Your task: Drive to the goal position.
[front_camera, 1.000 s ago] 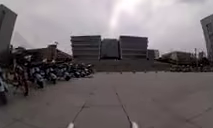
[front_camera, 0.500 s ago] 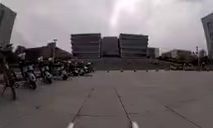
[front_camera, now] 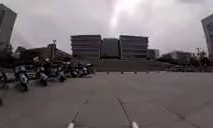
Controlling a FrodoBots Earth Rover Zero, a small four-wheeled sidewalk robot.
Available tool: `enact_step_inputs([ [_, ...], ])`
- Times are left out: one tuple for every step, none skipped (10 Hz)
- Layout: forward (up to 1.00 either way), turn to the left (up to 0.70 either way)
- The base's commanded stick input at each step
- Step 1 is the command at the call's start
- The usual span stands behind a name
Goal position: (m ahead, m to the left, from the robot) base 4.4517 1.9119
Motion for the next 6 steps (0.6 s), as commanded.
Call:
enact_step_inputs([
  [0.7,0.0],
  [0.7,0.0],
  [0.7,0.0],
  [0.7,0.0],
  [0.7,0.0],
  [0.7,0.0],
])
